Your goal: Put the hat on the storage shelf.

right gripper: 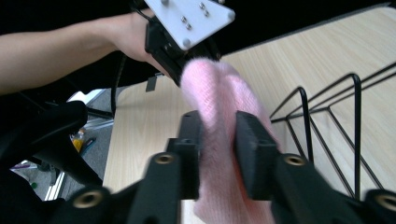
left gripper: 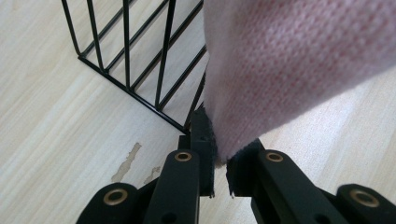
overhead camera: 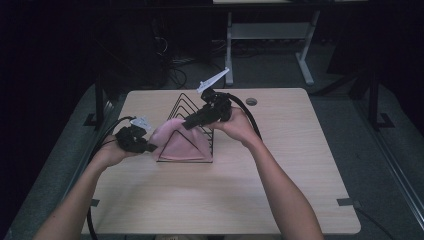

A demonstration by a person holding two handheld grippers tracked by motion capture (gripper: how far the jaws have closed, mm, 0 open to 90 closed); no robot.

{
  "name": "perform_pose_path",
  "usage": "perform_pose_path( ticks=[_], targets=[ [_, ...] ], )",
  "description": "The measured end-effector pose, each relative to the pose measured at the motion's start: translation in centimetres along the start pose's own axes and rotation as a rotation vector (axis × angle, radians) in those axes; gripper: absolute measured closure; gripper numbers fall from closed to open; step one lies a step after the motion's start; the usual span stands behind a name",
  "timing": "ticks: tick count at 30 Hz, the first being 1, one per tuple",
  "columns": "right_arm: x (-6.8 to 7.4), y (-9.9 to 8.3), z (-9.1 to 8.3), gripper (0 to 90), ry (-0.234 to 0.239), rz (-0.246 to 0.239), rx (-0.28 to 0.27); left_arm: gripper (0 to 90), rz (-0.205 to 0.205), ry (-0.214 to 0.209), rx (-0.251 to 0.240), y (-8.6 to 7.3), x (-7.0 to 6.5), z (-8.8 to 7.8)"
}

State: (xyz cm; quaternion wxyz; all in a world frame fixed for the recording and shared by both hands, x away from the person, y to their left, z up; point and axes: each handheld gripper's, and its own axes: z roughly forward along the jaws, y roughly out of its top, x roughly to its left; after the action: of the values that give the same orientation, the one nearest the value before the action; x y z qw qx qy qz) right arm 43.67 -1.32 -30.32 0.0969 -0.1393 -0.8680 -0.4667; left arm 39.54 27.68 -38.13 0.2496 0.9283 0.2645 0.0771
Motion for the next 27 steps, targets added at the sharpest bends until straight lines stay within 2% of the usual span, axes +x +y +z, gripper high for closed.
perform_pose_path(
  ticks=[2,4,6,7,10,12,19,25,27],
  targets=[
    [0.0,0.1,0.2,80.0,-0.012,-0.002,0.013,81.1,0.004,-0.013,-0.011,0.0,-0.1,0.0],
    [-0.2,-0.1,0.4,81.3,-0.016,-0.001,0.024,72.7,0.004,-0.027,-0.023,0.1,-0.1,-0.1],
    [-0.5,-0.3,0.6,82.3,-0.018,0.003,0.029,69.8,0.006,-0.039,-0.043,0.1,-0.2,-0.4],
    [-0.5,-0.4,0.6,82.6,-0.021,0.008,0.031,70.1,0.01,-0.046,-0.042,0.1,-0.2,-0.6],
    [-0.7,-0.6,0.8,82.8,-0.031,0.009,0.034,81.3,0.008,-0.043,-0.046,0.2,-0.2,-0.7],
    [-0.8,-0.7,0.9,82.9,-0.035,0.013,0.033,84.0,-0.006,-0.045,-0.031,0.0,0.1,-0.6],
    [-0.8,-0.9,1.4,82.9,-0.036,0.003,0.059,84.2,-0.019,-0.015,-0.023,-0.2,0.1,0.3],
    [-0.7,-1.0,1.3,82.8,-0.031,0.003,0.062,83.2,-0.015,-0.019,-0.028,-0.2,-0.1,0.0],
    [-0.6,-1.0,1.3,82.3,-0.029,0.012,0.065,80.6,-0.028,-0.019,-0.035,-0.3,-0.1,-0.1]
  ],
)
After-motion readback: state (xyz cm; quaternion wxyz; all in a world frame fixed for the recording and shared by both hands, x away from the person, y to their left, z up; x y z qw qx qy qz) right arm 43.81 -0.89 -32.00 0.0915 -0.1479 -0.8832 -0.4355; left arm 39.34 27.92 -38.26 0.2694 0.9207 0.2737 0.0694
